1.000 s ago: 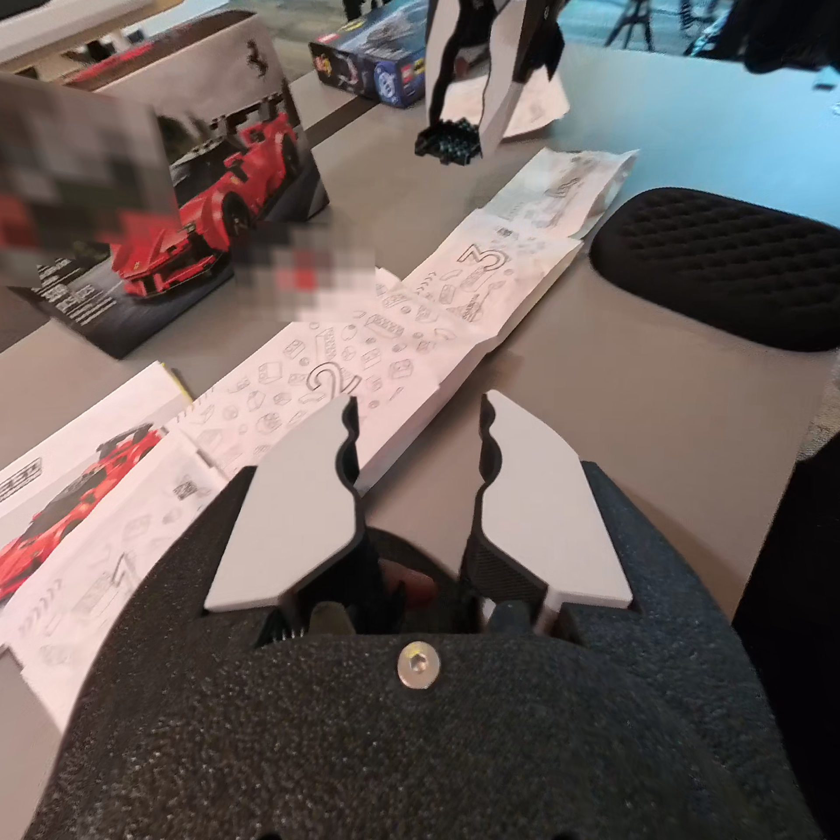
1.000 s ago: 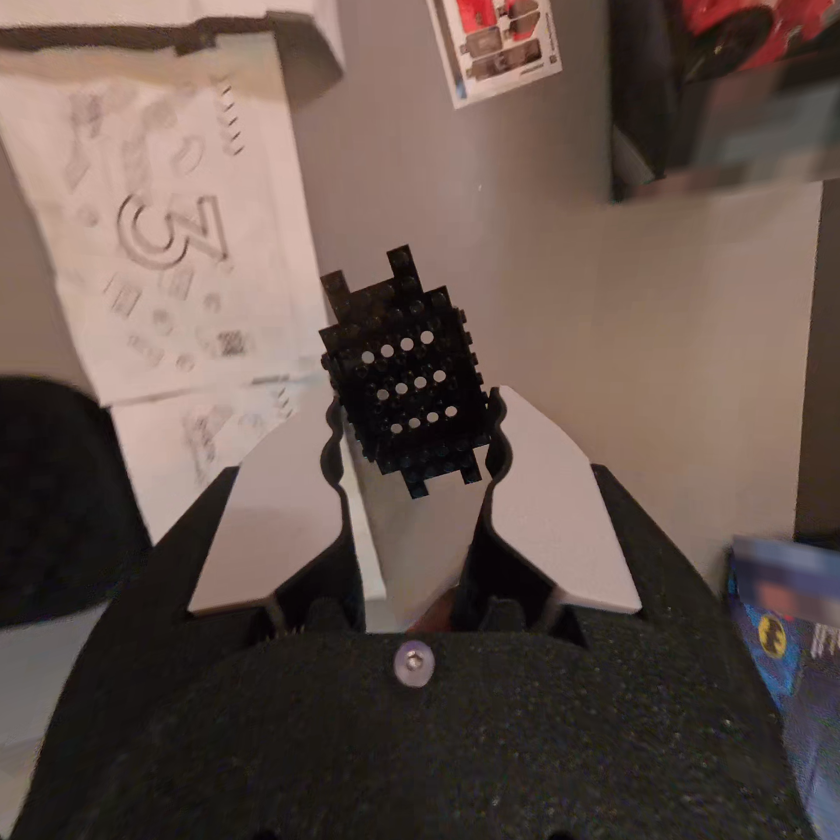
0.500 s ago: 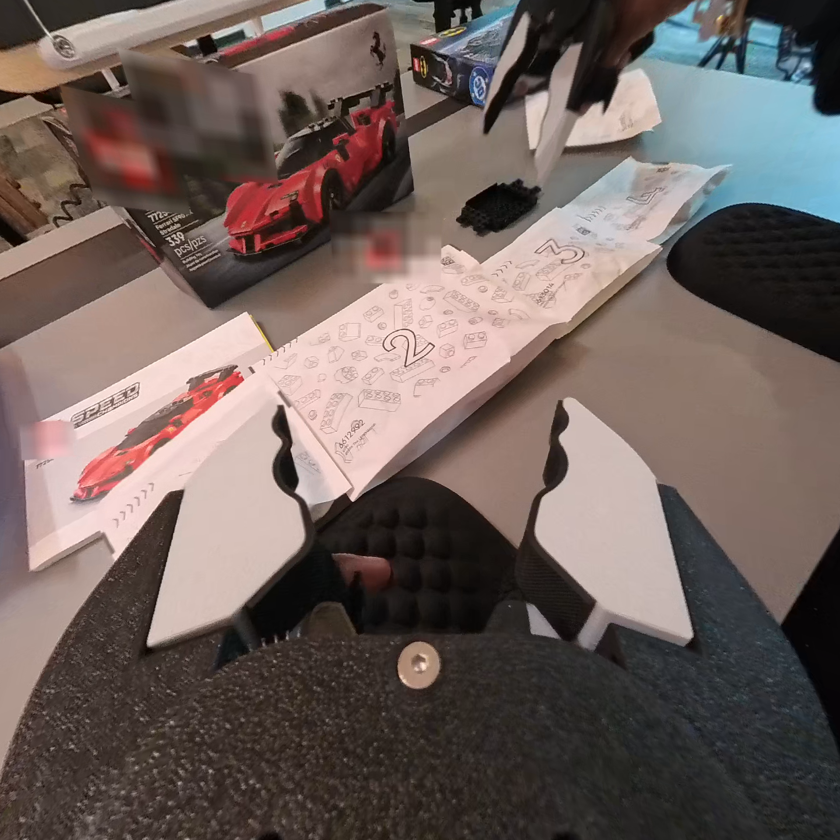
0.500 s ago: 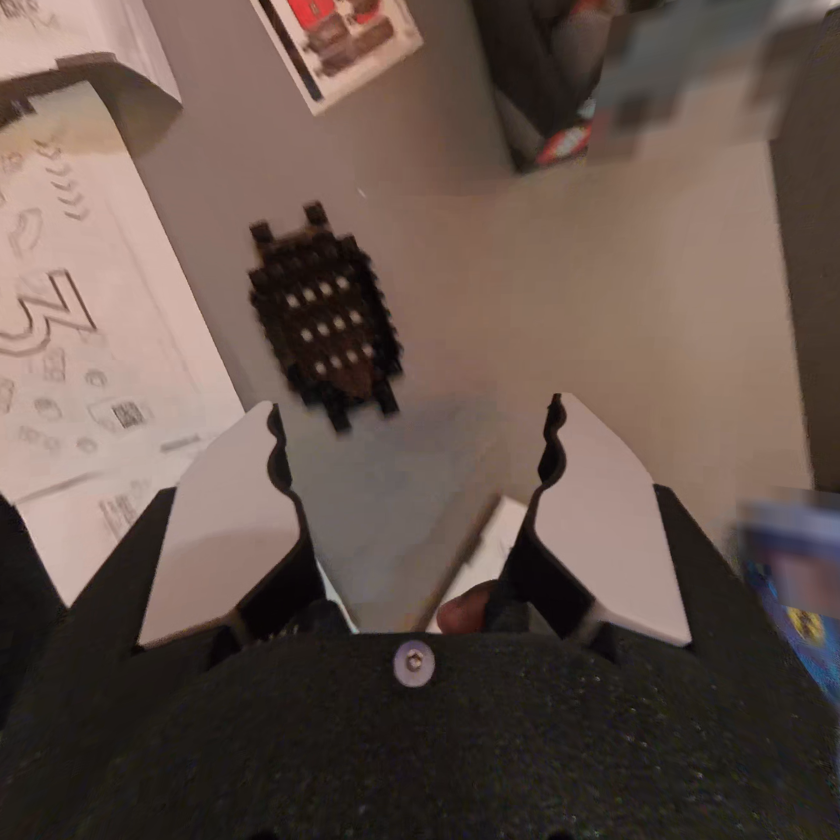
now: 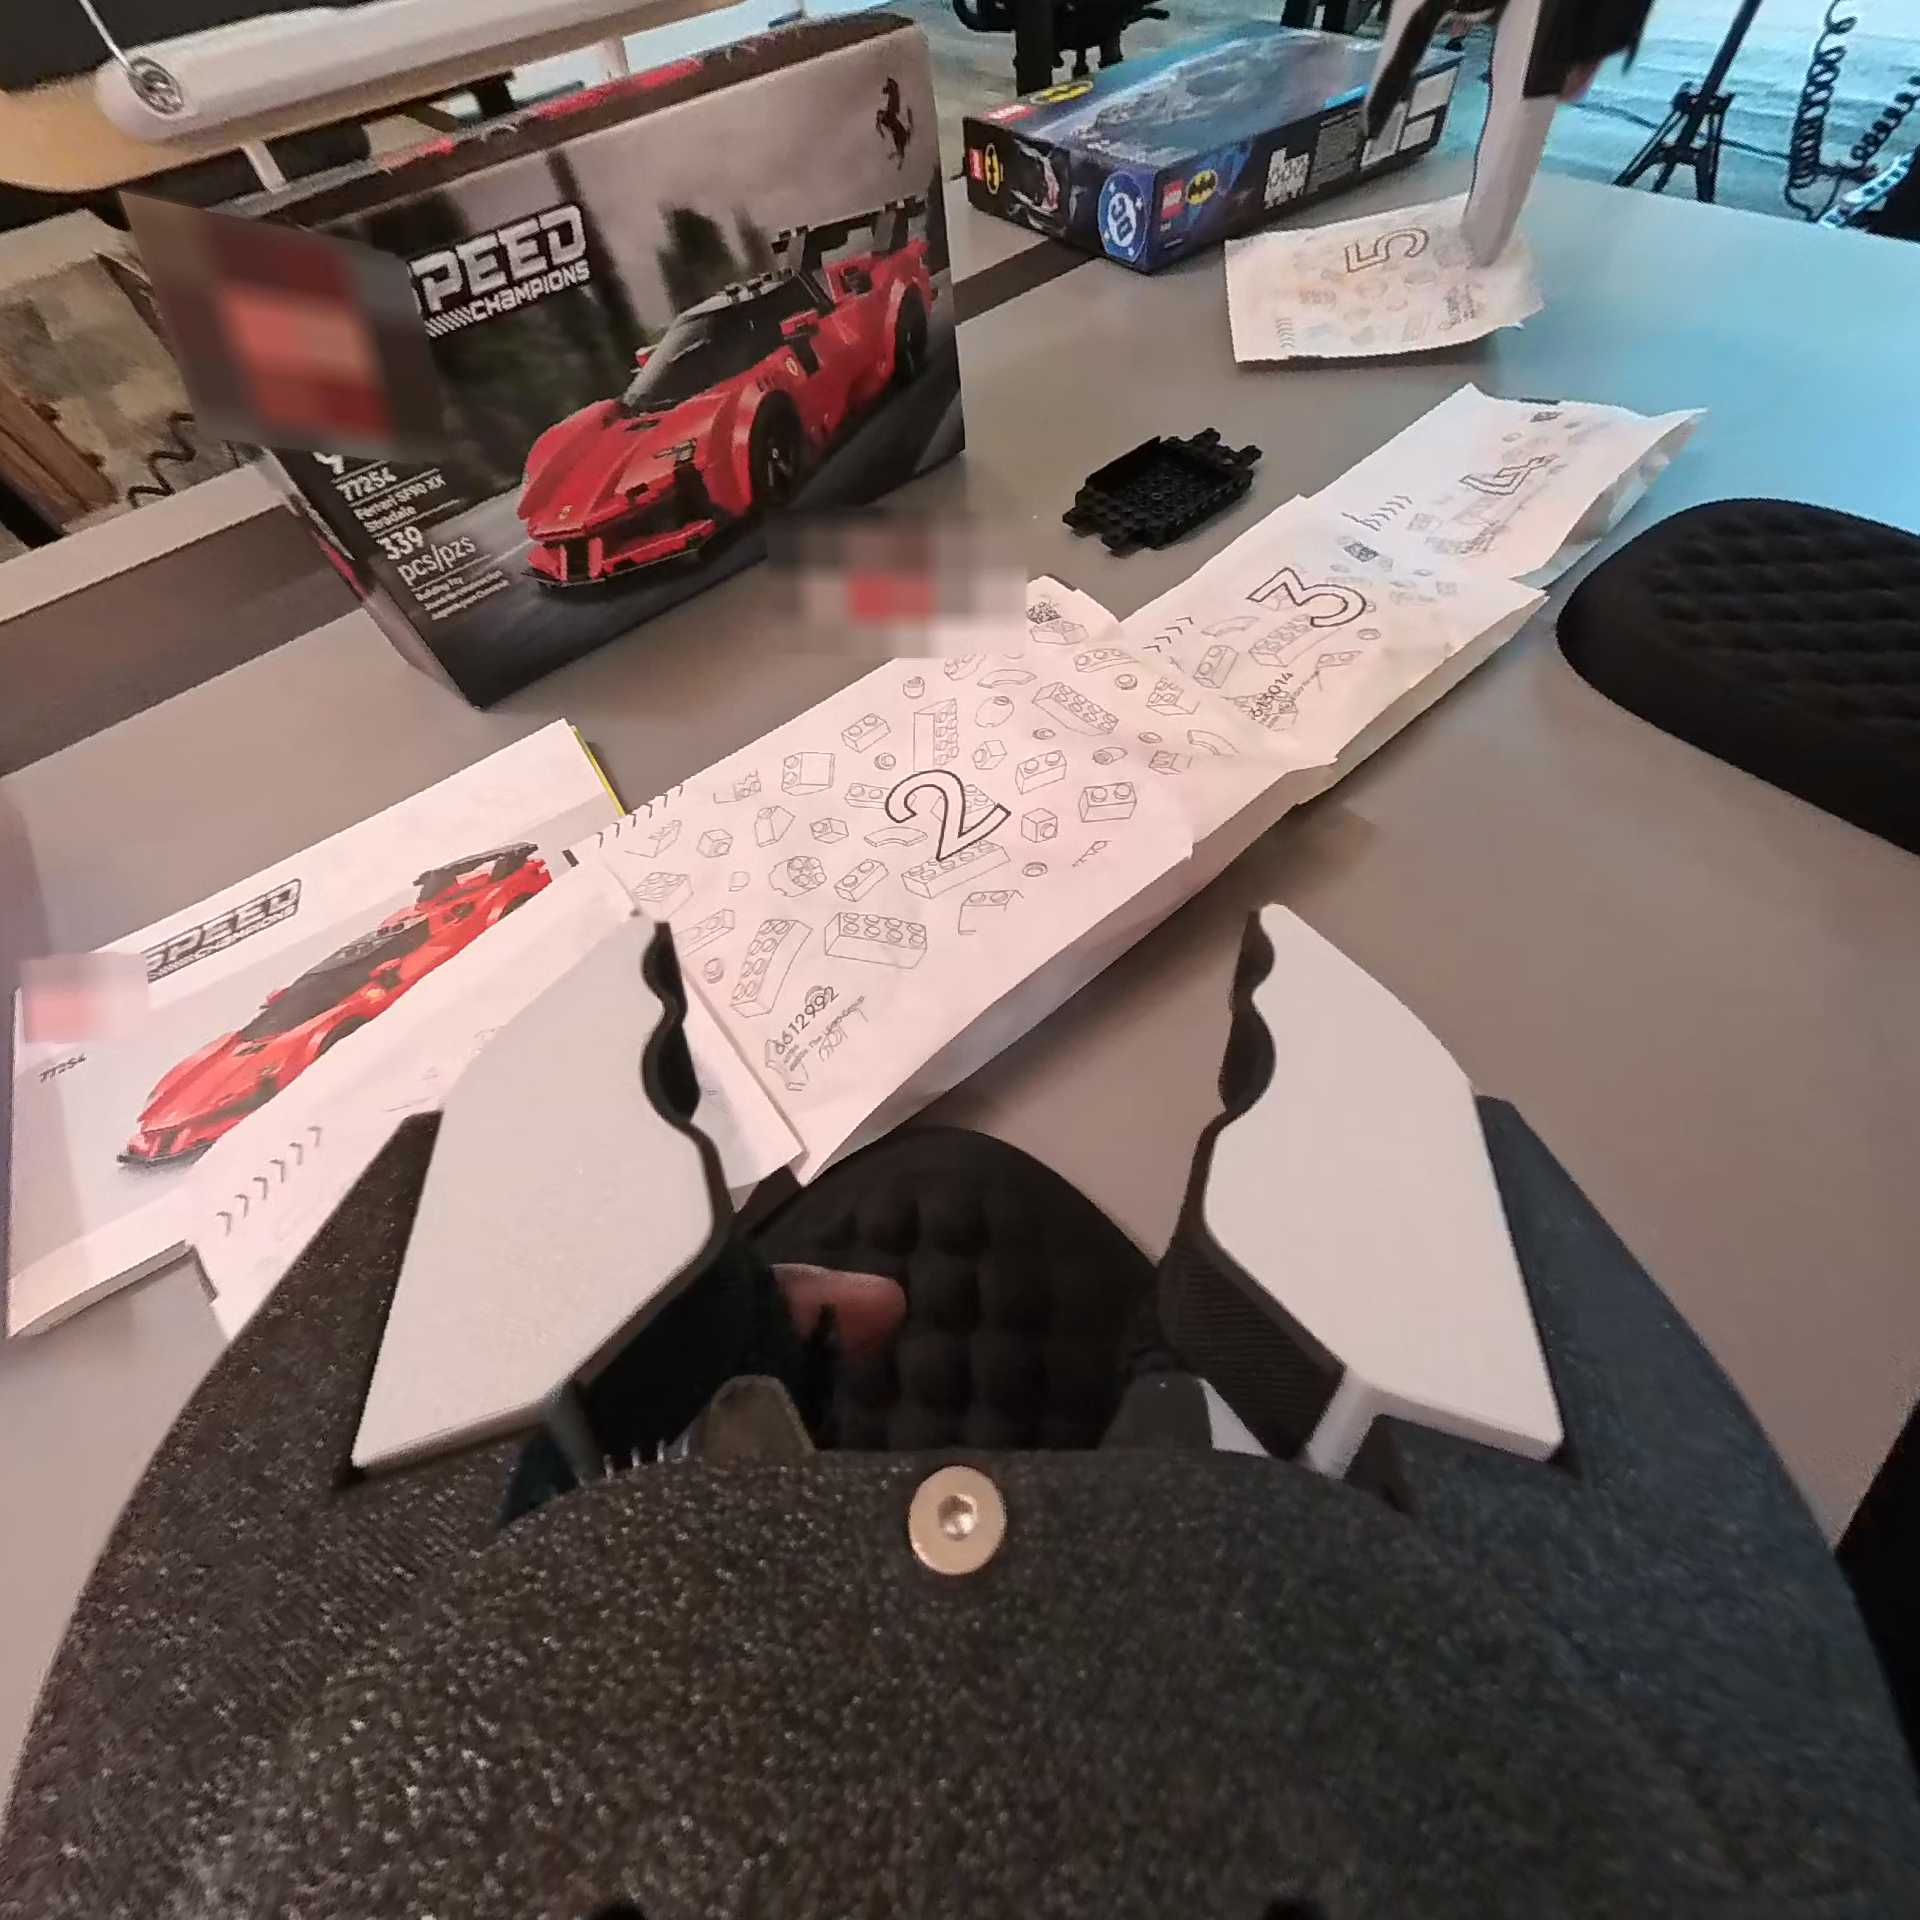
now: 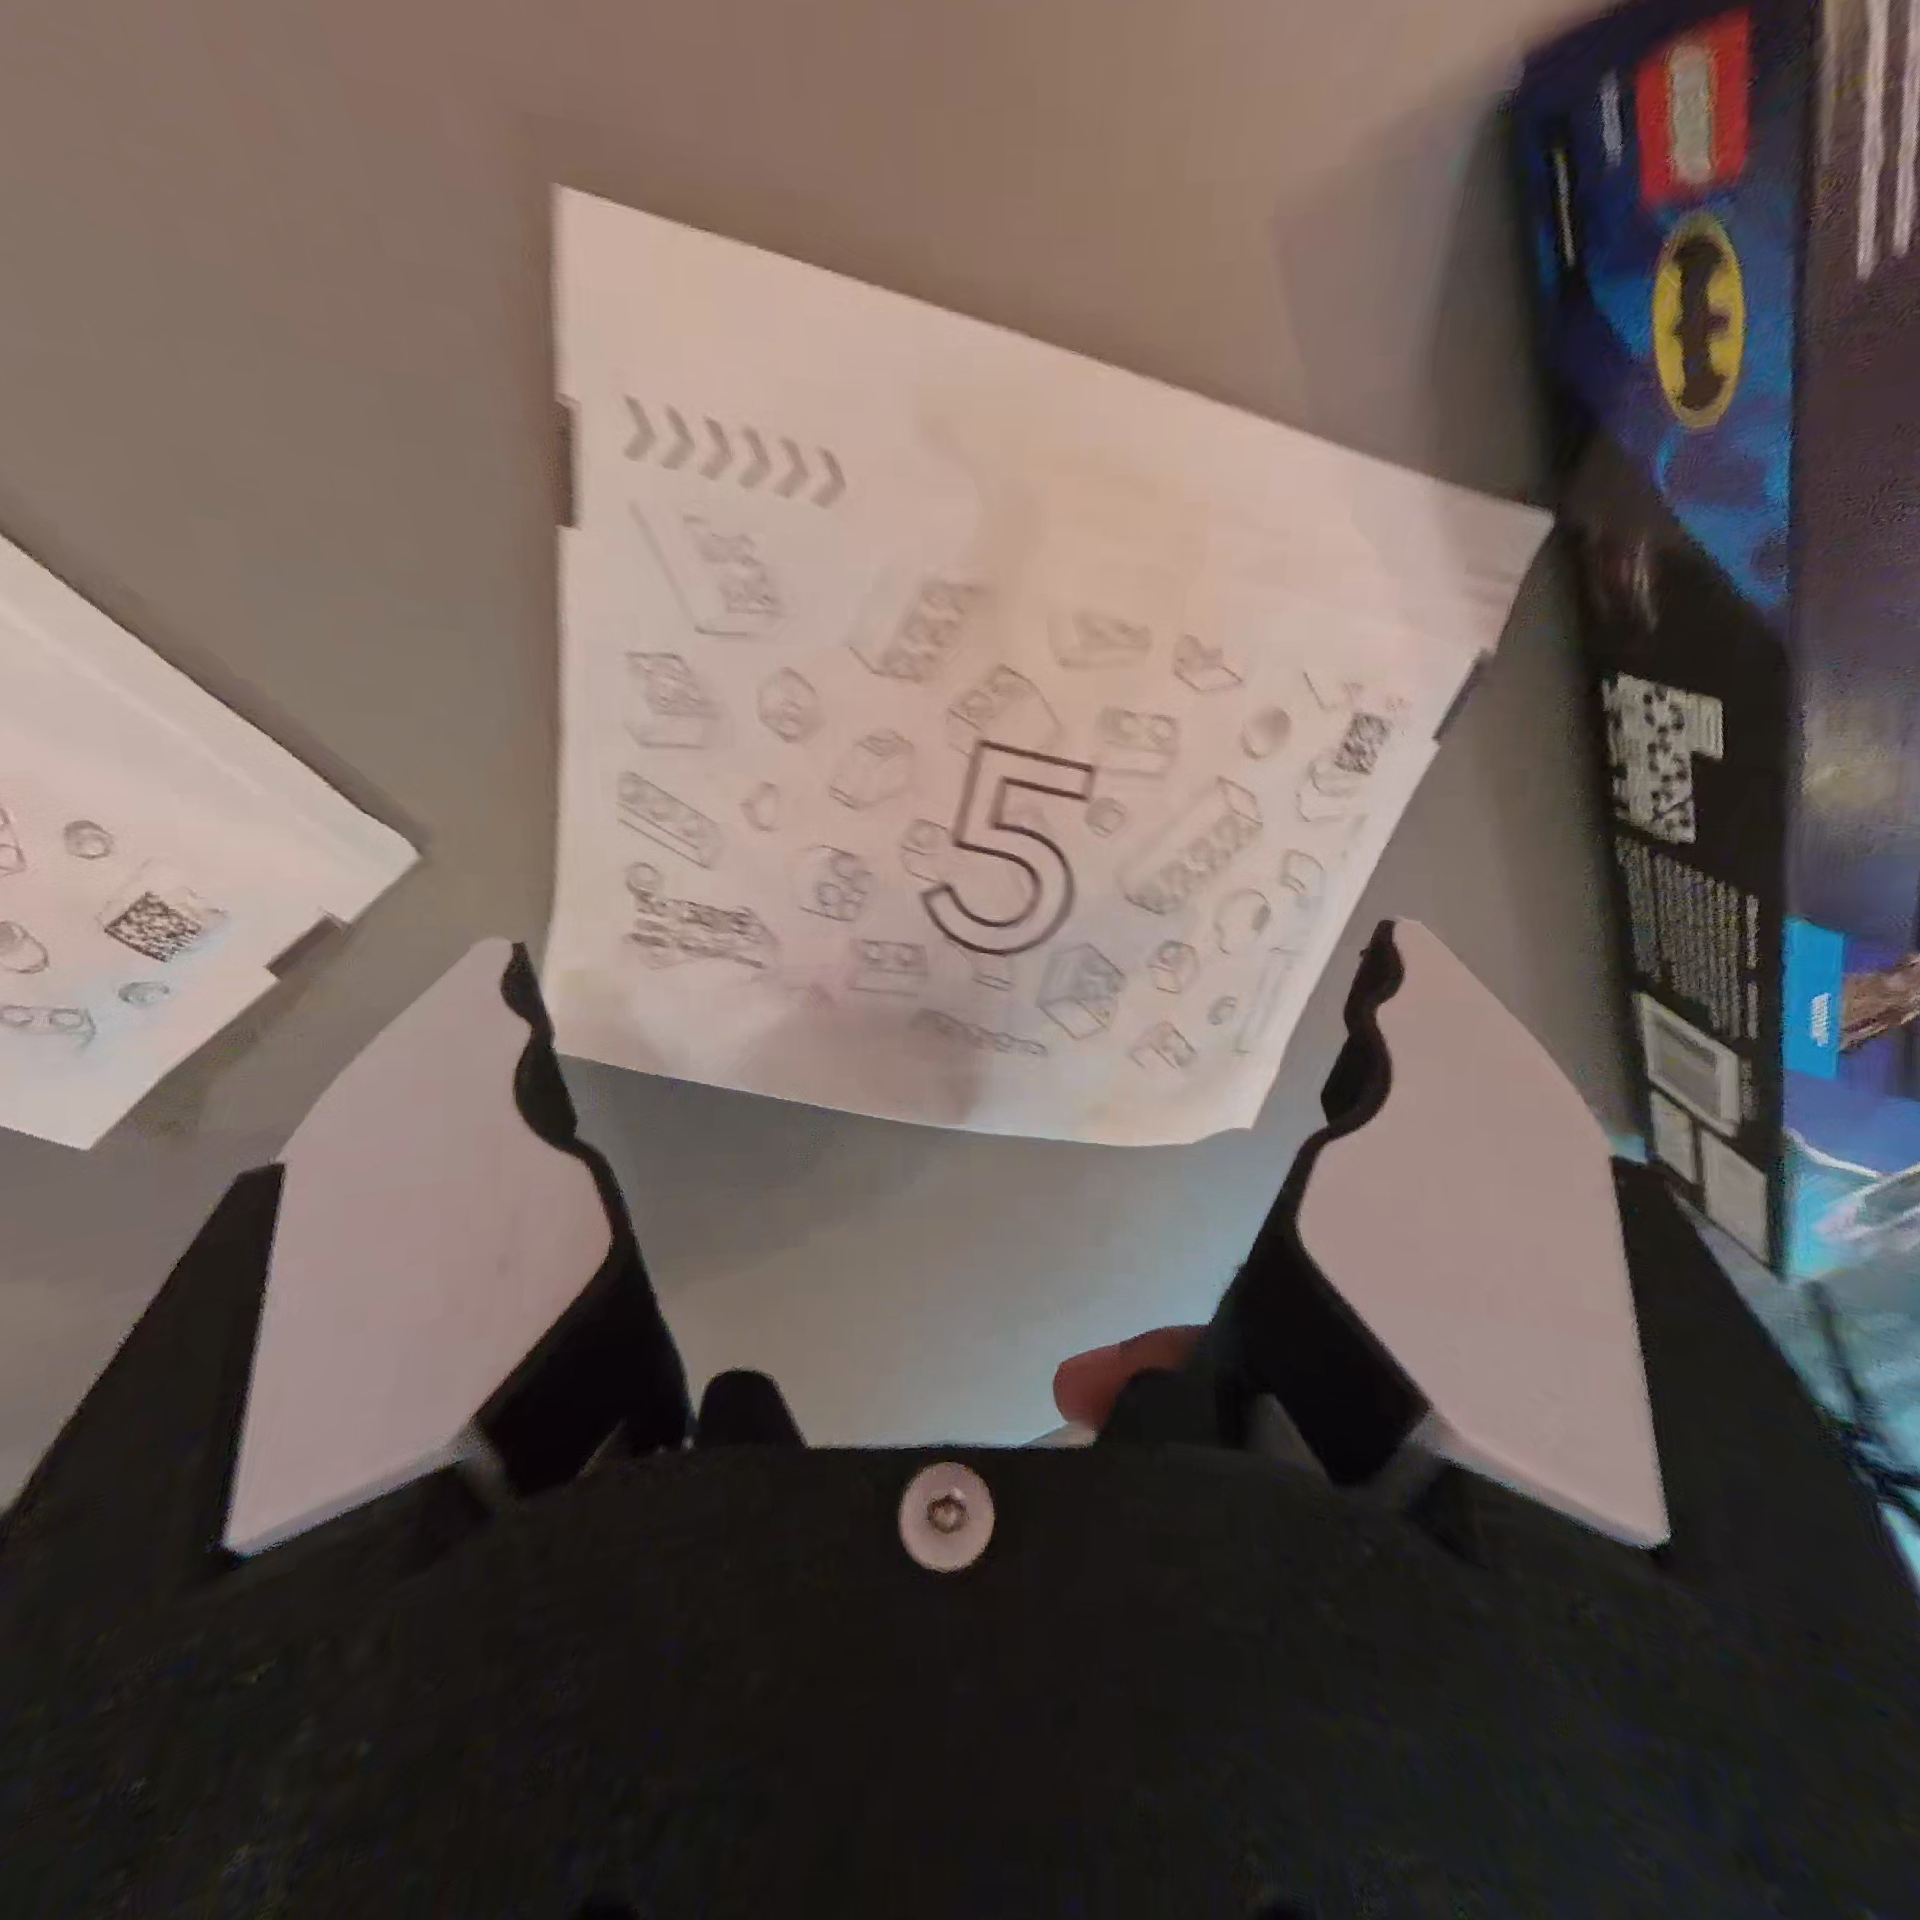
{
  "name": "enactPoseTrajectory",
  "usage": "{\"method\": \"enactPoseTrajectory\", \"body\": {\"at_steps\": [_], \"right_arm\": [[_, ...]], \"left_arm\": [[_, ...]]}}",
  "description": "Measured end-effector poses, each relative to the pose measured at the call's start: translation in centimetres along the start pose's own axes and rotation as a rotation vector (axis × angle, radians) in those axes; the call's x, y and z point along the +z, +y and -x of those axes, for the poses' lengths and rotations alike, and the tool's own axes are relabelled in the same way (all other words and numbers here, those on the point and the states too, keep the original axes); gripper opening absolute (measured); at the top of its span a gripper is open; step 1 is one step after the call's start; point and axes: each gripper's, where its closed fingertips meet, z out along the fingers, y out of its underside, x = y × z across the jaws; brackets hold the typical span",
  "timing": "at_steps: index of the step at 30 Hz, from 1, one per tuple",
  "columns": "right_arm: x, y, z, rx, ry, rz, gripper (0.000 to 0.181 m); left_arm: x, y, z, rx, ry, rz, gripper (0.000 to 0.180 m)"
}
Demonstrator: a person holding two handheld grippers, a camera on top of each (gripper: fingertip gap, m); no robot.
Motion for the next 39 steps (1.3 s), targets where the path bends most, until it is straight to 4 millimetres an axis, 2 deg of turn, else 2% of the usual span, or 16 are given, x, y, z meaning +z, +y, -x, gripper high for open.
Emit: {"method": "enactPoseTrajectory", "body": {"at_steps": [3, 5, 8, 10, 14, 19, 24, 28, 35, 39], "right_arm": [[0.4, 0.1, -2.0, 0.117, -0.107, -0.037, 0.146], [1.0, -0.2, -3.0, 0.15, -0.078, -0.025, 0.146], [2.5, -0.4, -2.6, 0.138, -0.045, 0.022, 0.146], [3.5, 0.6, -2.8, 0.155, 0.008, 0.08, 0.139], [4.0, 1.9, -1.7, 0.316, -0.018, 0.052, 0.132], [3.9, 5.0, 0.6, 0.554, -0.043, 0.025, 0.128], [3.7, 8.8, 2.6, 0.675, -0.038, 0.013, 0.128], [3.4, 11.2, 5.0, 0.784, -0.046, 0.016, 0.128], [3.2, 12.7, 8.1, 0.918, -0.007, -0.039, 0.128], [3.0, 12.9, 9.2, 0.946, 0.025, -0.082, 0.128]], "left_arm": [[0.2, -0.3, 0.0, -0.01, 0.007, -0.002, 0.1], [0.1, -0.7, 0.1, -0.004, -0.006, -0.009, 0.099], [0.0, -1.0, 0.5, 0.006, -0.03, -0.015, 0.098], [0.1, -1.1, 0.7, -0.007, -0.034, -0.014, 0.098], [0.4, -1.1, 1.6, -0.034, -0.088, 0.019, 0.103], [0.4, -0.8, 3.2, -0.079, -0.209, 0.051, 0.109], [0.1, -0.5, 2.3, -0.096, -0.177, 0.023, 0.108], [-1.0, -0.4, 2.2, -0.107, -0.182, 0.025, 0.106], [-2.3, 1.1, 3.0, -0.183, -0.206, 0.042, 0.109], [-3.2, 1.7, 3.6, -0.195, -0.246, 0.057, 0.113]]}}
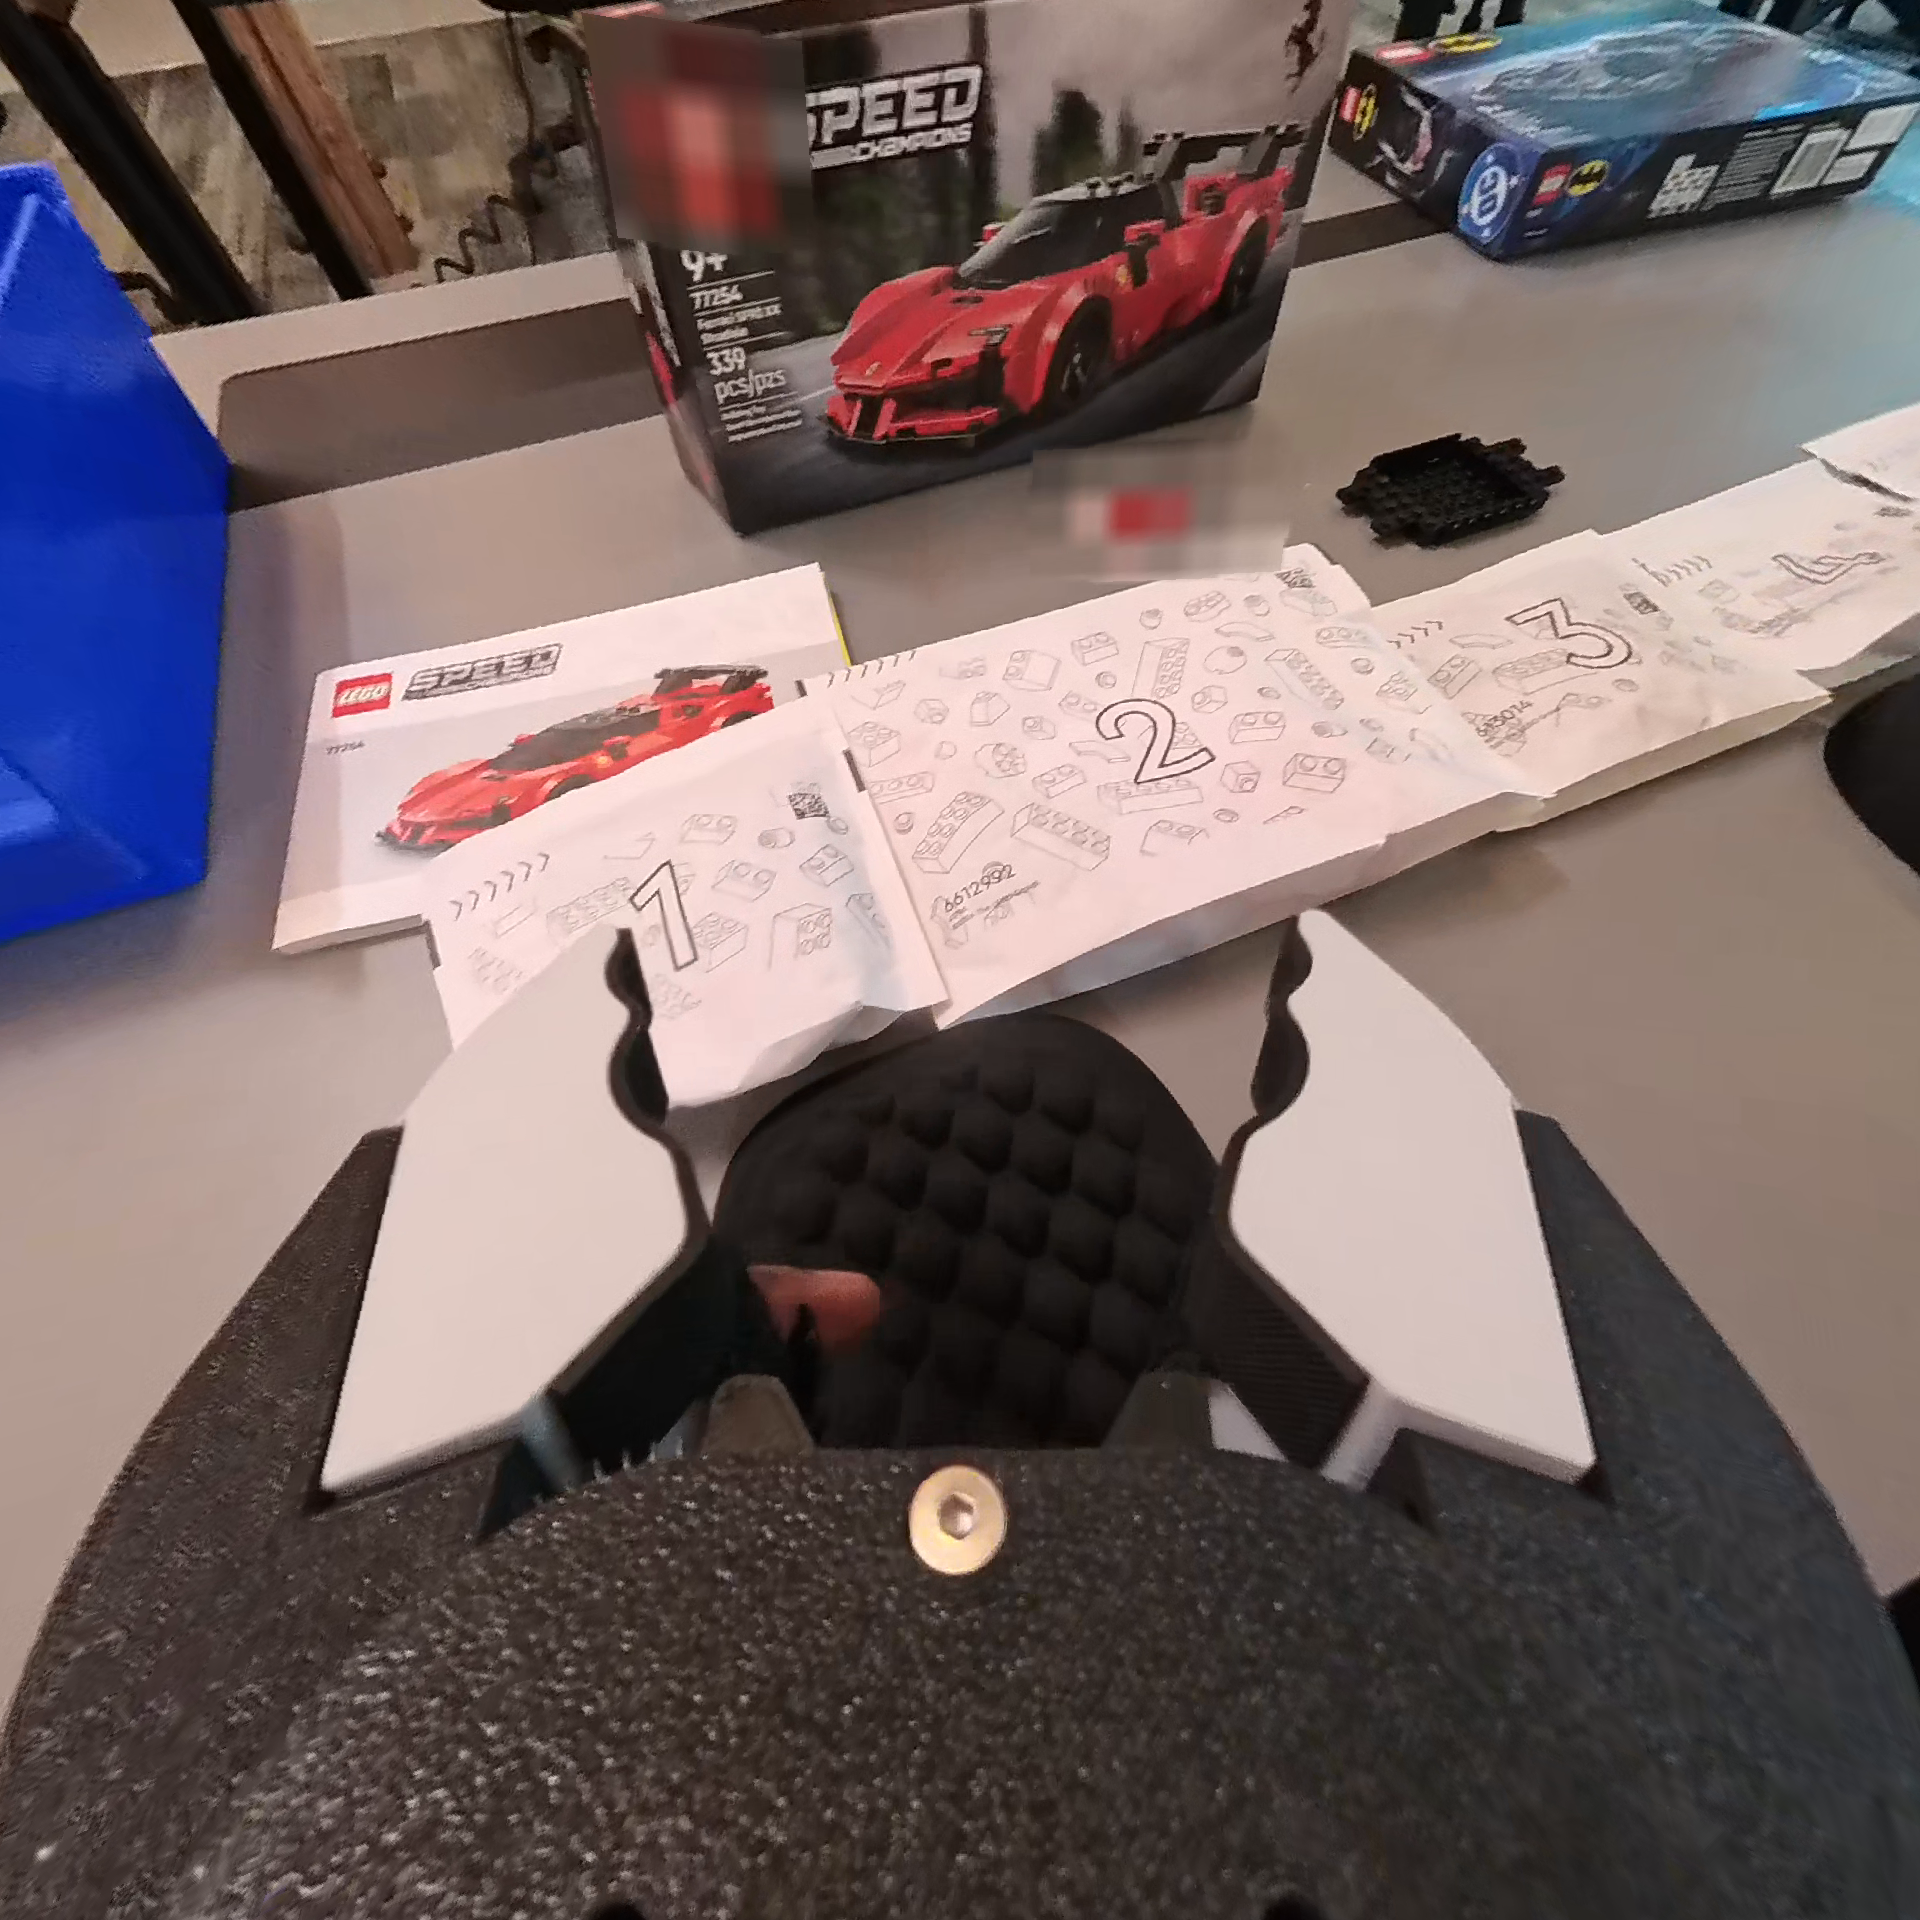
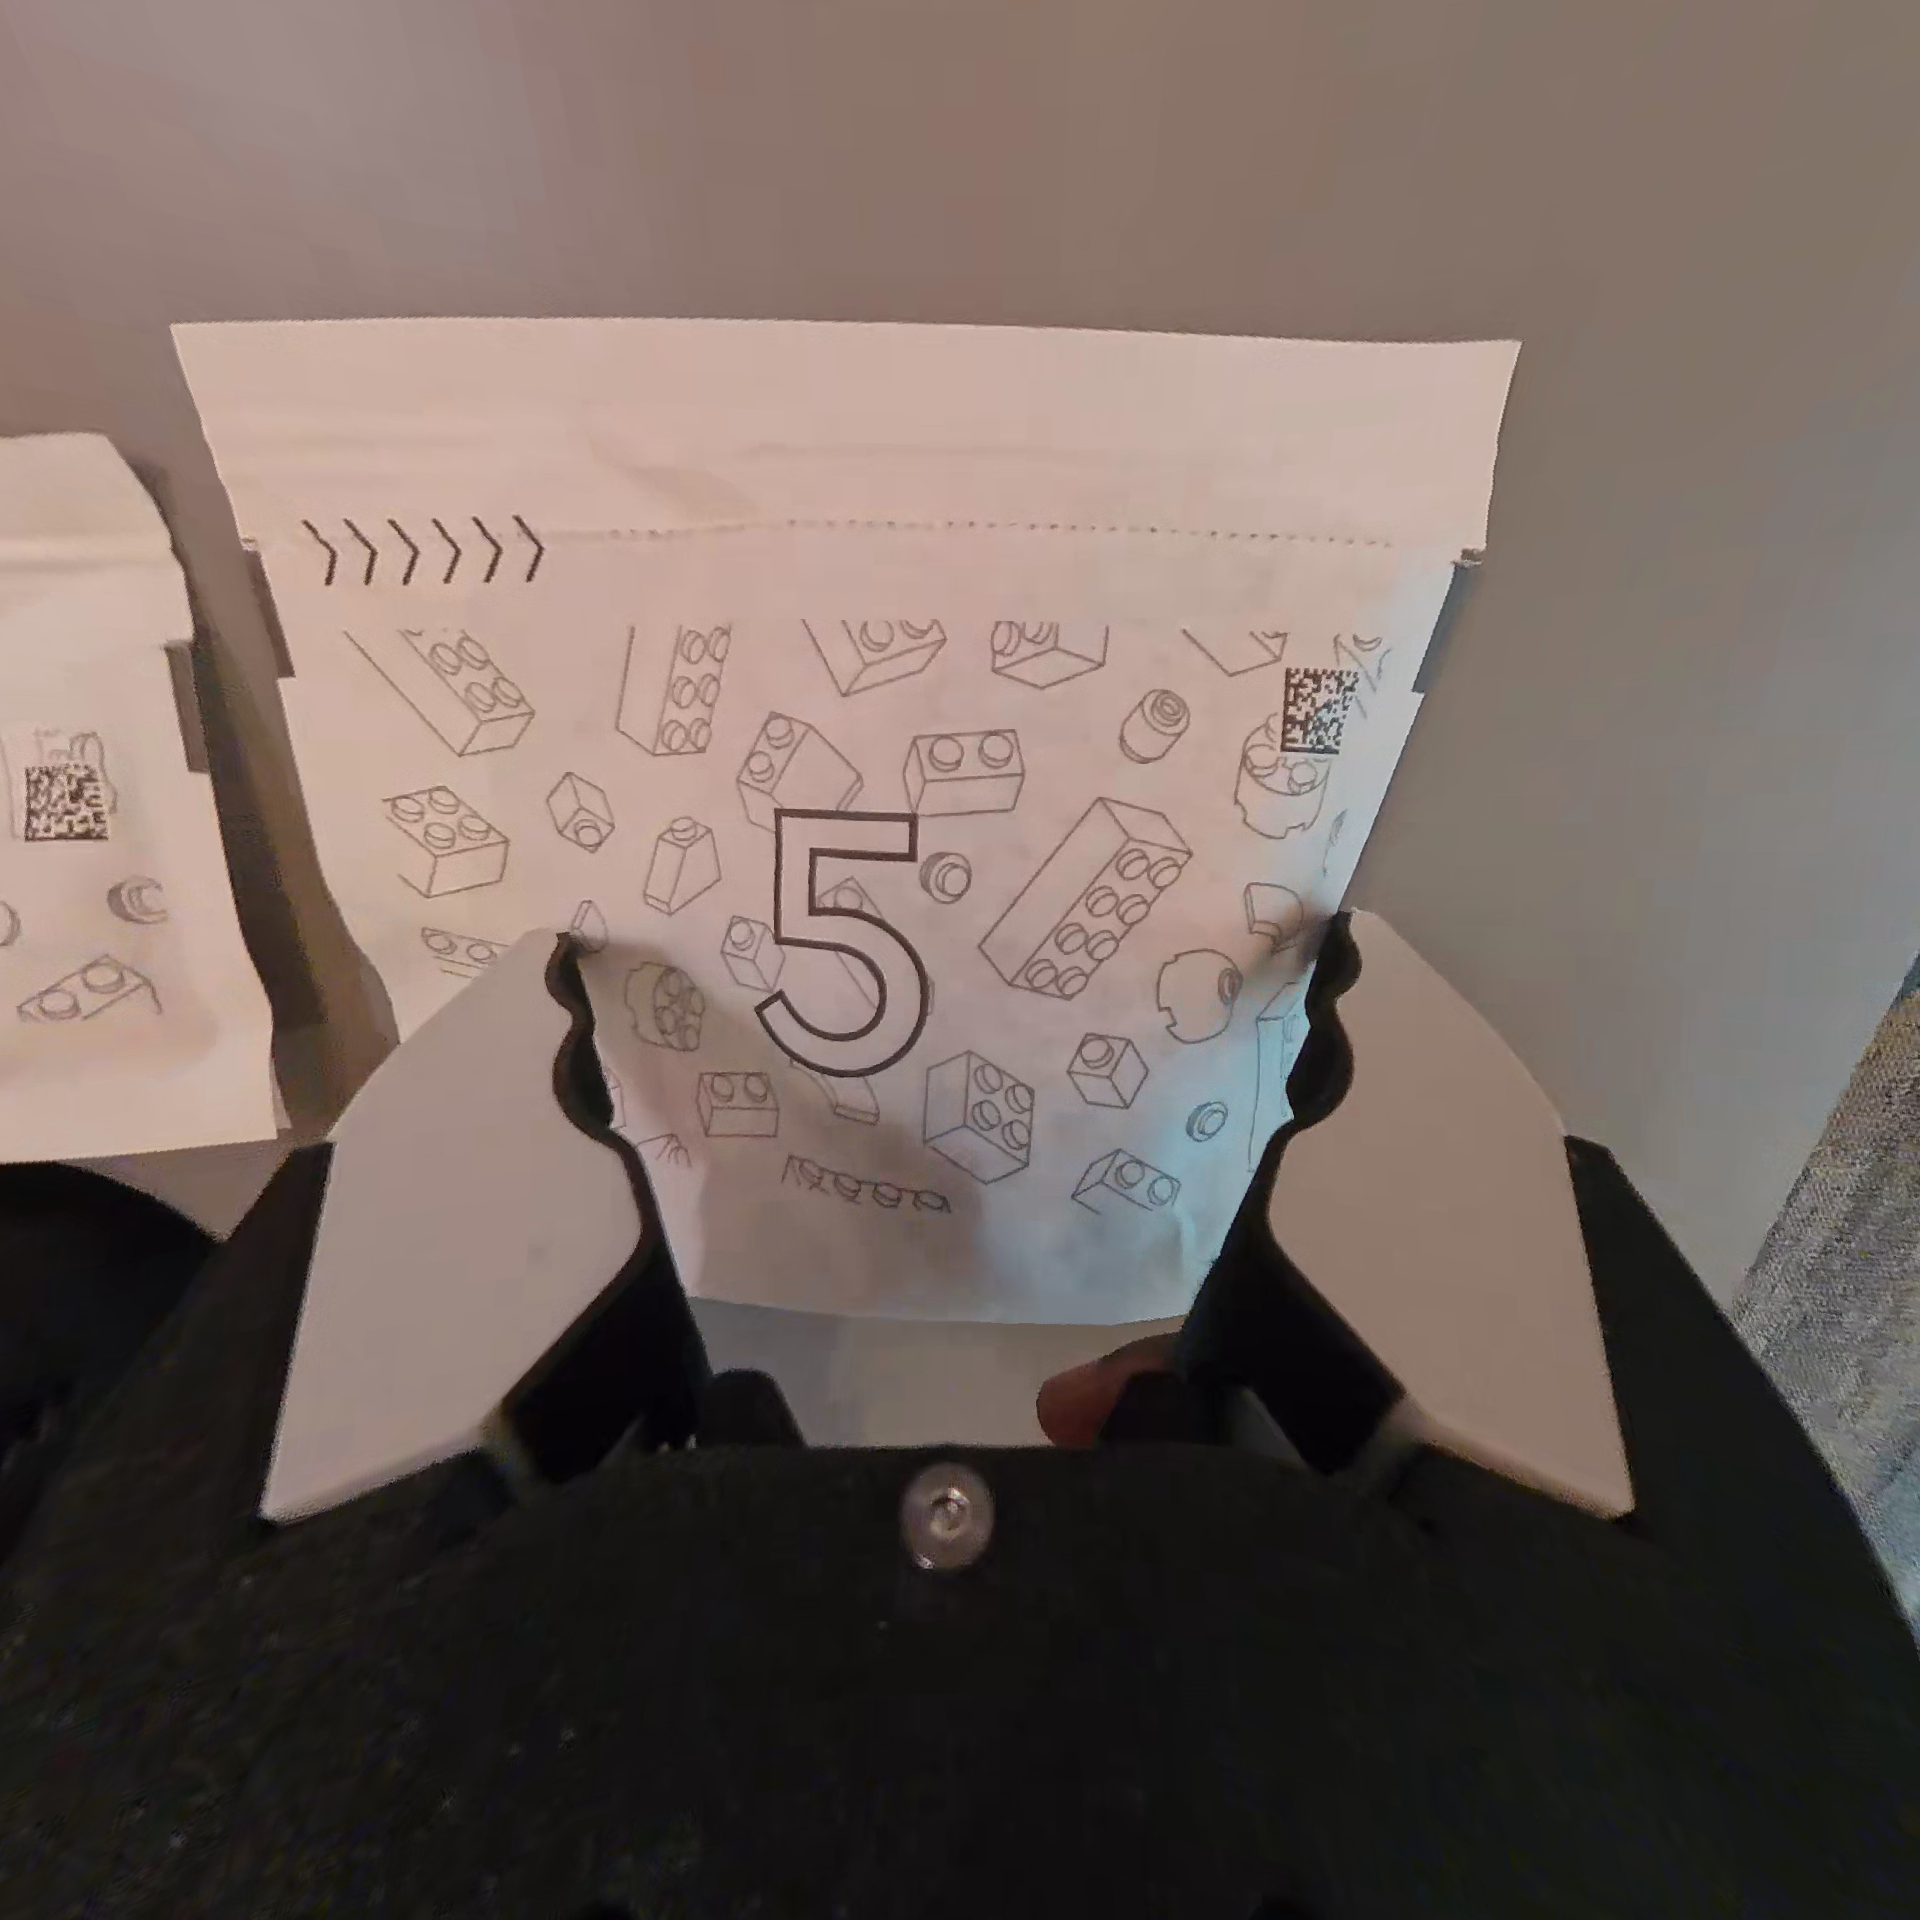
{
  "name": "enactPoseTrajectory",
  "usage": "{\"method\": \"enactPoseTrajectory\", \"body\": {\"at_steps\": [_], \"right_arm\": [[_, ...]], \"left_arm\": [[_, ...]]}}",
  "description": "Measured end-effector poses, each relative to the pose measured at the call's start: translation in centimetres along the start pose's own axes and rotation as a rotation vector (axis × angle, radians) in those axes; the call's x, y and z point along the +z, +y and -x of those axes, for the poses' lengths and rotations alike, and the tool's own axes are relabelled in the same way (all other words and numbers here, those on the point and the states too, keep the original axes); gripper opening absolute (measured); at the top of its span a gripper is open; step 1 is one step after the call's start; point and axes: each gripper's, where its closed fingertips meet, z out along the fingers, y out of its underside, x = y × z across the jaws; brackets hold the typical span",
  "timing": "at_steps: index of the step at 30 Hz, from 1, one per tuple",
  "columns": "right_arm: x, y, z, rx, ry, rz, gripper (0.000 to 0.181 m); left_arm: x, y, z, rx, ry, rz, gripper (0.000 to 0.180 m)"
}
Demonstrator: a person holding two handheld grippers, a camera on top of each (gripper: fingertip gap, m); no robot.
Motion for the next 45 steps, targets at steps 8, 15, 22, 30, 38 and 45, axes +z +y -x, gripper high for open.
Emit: {"method": "enactPoseTrajectory", "body": {"at_steps": [8, 15, 22, 30, 38, 45], "right_arm": [[-5.1, -2.6, 2.1, 0.001, 0.033, -0.398, 0.127], [-10.1, -5.9, 17.8, -0.617, -0.296, -0.584, 0.098], [-3.9, -9.9, 27.9, -1.204, -0.462, -0.417, 0.092], [1.0, -12.7, 28.0, -1.319, -0.436, -0.249, 0.067], [0.6, -15.0, 25.3, -1.347, -0.365, -0.24, 0.068], [-3.2, -17.2, 34.4, -1.112, -0.377, -0.453, 0.035]], "left_arm": [[-1.0, 0.4, 2.1, -0.048, -0.082, 0.009, 0.126], [-0.9, 0.1, 2.7, -0.07, -0.099, 0.016, 0.131], [-0.8, 0.4, 2.2, -0.063, -0.093, 0.019, 0.129], [-0.7, 0.8, 3.7, -0.055, -0.11, 0.051, 0.128], [-1.0, 1.2, 4.5, -0.066, -0.124, 0.047, 0.127], [-0.9, 1.6, 4.8, -0.076, -0.119, 0.044, 0.125]]}}
